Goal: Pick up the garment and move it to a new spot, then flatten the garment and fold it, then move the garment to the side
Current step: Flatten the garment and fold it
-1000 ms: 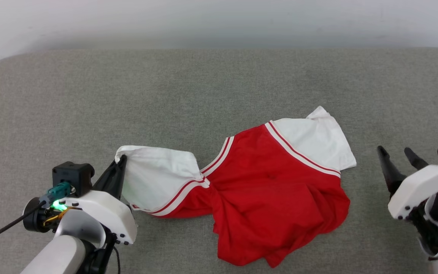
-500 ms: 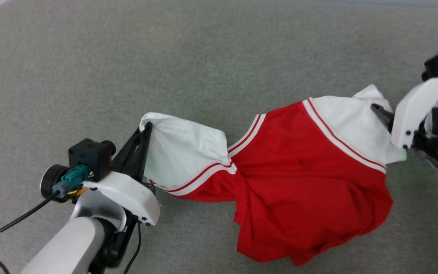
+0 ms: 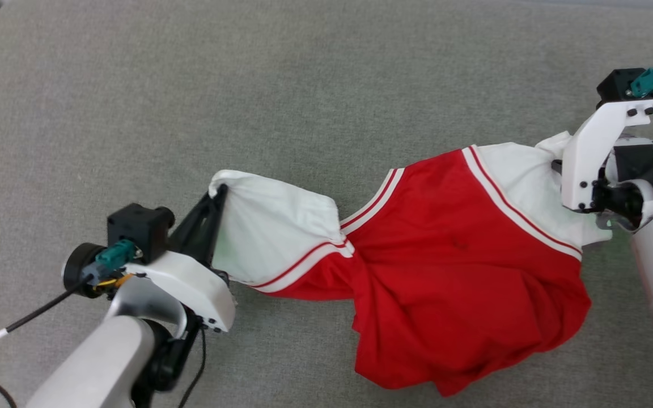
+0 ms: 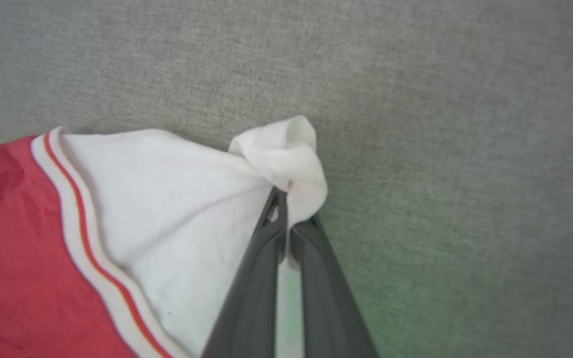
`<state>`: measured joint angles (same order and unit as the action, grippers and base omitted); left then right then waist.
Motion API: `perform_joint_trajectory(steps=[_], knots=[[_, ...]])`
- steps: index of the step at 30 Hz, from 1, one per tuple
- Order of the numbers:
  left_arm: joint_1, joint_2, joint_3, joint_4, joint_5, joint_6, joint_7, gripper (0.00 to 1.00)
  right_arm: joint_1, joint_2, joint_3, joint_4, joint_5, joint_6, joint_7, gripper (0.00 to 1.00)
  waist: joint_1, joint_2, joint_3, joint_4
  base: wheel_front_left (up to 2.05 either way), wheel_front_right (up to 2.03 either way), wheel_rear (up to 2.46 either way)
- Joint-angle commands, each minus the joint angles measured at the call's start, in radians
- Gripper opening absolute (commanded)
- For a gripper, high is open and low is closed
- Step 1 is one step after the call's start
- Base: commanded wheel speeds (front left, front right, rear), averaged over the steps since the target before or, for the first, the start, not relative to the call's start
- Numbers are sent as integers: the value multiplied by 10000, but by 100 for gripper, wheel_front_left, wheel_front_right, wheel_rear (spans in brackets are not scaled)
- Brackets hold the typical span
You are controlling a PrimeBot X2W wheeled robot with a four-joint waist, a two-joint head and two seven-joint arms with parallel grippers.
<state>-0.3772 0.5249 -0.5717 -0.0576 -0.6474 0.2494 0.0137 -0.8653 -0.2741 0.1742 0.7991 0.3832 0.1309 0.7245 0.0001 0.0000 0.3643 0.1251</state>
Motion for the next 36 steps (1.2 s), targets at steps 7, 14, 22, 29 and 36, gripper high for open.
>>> perform_joint_trajectory(steps=[7,14,22,29,36], knots=[[-1001,415,481,613,-151,-224,111,0,-535,-174,284,-88,-243,-4,-1783,0,-1,0,-1040,-799,0,0,0],[-2583,247,964,1791,-678,-744,444,0,-1210,-62,-100,155,-782,-3,-2875,0,-1,0,-1629,-1417,0,0,0],[-5465,-190,1080,4326,-682,-1583,525,0,-2594,181,-620,521,-1167,-3,-4073,0,-1,0,-1660,-1891,0,0,0],[-8391,-514,1131,6056,-72,-1955,-207,0,-4526,310,-1063,416,-1607,-4,-5648,0,-1,0,-653,-2051,0,0,0],[-11133,-336,1315,6970,530,-2278,-1157,0,-6732,281,-1033,125,-2064,-4,-6823,0,-1,0,706,-2109,0,0,0]])
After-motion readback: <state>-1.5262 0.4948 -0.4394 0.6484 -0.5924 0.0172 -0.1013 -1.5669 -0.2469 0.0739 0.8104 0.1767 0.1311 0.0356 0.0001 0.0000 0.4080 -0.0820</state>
